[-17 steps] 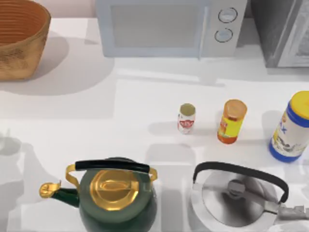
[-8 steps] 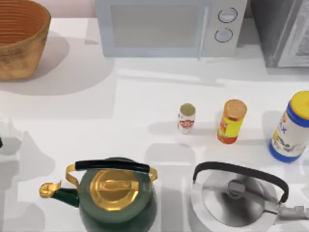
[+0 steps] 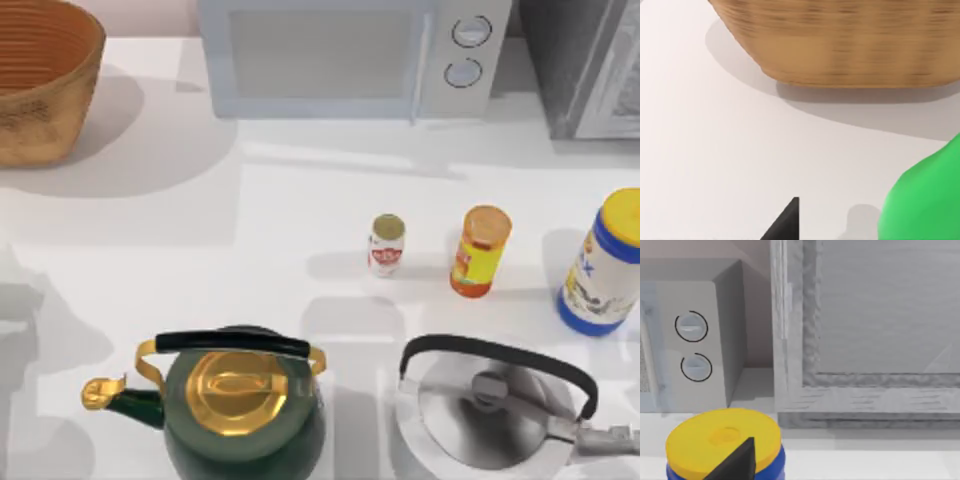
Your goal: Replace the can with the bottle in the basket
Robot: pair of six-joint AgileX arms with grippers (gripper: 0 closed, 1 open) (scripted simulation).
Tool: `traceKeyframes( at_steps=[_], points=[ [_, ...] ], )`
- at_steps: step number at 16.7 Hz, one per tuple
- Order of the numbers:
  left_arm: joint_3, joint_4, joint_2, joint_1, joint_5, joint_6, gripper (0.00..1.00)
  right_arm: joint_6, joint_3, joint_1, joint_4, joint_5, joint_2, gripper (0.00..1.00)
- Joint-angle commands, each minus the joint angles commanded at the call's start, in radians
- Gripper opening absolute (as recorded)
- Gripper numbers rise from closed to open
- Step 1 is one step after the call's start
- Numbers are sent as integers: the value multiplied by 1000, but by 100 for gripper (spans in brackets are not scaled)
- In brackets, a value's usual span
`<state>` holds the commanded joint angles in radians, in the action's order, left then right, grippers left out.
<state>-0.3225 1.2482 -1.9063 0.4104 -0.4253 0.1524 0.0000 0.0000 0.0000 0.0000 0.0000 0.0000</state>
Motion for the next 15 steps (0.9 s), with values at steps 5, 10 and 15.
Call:
traceKeyframes(
  at_steps=[5, 10, 15],
  points=[
    [0, 0, 0, 0, 0, 0, 17, 0, 0, 0, 0, 0, 0, 100],
    [0, 0, 0, 0, 0, 0, 0, 0, 0, 0, 0, 0, 0, 100],
    [0, 0, 0, 0, 0, 0, 0, 0, 0, 0, 0, 0, 0, 100]
  ],
)
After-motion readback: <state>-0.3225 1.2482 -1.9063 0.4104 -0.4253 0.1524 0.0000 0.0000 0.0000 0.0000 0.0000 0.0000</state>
